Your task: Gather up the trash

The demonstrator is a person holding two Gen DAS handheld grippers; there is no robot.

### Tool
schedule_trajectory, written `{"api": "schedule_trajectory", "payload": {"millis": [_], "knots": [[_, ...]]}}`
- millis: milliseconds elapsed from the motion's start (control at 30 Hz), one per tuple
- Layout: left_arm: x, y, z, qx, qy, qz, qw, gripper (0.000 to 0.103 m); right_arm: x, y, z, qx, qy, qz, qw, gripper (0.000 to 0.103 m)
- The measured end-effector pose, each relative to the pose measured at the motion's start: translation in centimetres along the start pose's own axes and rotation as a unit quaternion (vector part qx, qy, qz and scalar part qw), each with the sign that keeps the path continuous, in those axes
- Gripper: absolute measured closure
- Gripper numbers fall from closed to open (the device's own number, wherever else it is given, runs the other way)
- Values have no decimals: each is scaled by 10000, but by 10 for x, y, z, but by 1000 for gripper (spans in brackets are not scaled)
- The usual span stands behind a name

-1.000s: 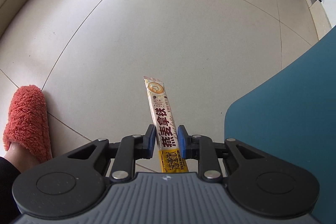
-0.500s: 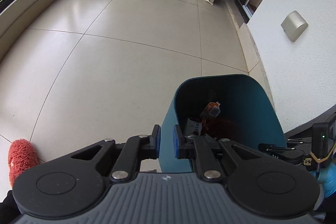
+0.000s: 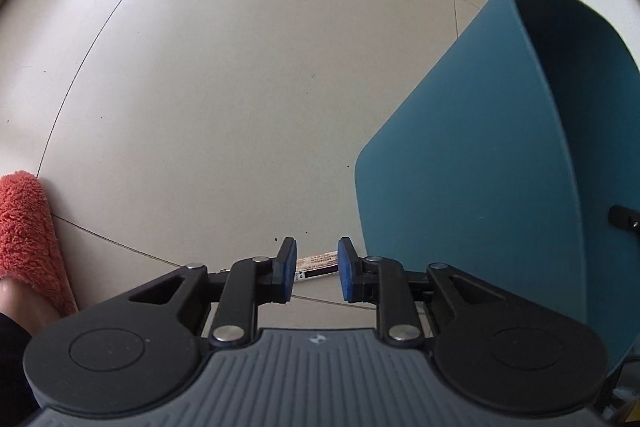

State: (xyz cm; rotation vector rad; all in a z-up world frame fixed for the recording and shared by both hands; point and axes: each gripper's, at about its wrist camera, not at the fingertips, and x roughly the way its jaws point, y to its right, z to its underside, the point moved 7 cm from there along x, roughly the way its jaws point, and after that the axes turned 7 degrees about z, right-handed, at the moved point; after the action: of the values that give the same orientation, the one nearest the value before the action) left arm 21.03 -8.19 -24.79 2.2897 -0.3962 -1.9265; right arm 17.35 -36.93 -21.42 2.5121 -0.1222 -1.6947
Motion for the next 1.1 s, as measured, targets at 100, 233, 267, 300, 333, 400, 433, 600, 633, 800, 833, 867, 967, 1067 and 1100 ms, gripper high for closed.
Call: {"api": "schedule_trajectory", "payload": {"millis": [100,233,267,300,333,400,433,600,633,800,833,867,967,1067,1100], "knots": [[30,-5,12,523,-172,185,9983,40,0,-1,0,-28,5,-13,10000,98],[63,-3,28,1268,-507,135,9905,30,0,-2,0,-90,11,6,10000,98],[72,-2,32,1500,-605,80,9868,30,0,-2,-1,-92,9,7,10000,98],[79,1,34,1754,-651,-11,9823,30,0,-3,0,-81,3,2,10000,98],[86,5,38,2168,-660,-225,9737,30,0,-2,0,-71,-4,-7,10000,98],[100,16,51,2945,-774,-388,9517,30,1,-2,0,-66,-22,-14,10000,98],[107,20,55,3187,-851,-417,9431,30,1,-3,0,-61,-48,-19,10000,98],[134,14,56,3516,-1089,-337,9292,30,5,-5,1,-146,-124,16,9998,97],[138,13,56,3495,-1129,-279,9297,30,6,-5,1,-147,-143,8,9998,97],[158,3,59,3593,-1270,-432,9235,31,11,-5,1,-146,-222,-24,9996,97],[161,0,59,3572,-1282,-502,9238,33,11,-5,1,-145,-226,-20,9996,97],[165,-4,58,3517,-1310,-571,9252,36,11,-5,1,-149,-224,-13,9996,97],[167,-9,57,3384,-1275,-577,9305,46,11,-5,2,-133,-228,-22,9997,97],[165,-6,60,3304,-1277,-450,9341,64,11,-4,2,-118,-232,-24,9997,97],[164,-6,61,3265,-1265,-455,9356,68,11,-5,2,-116,-233,-19,9997,97]]}}
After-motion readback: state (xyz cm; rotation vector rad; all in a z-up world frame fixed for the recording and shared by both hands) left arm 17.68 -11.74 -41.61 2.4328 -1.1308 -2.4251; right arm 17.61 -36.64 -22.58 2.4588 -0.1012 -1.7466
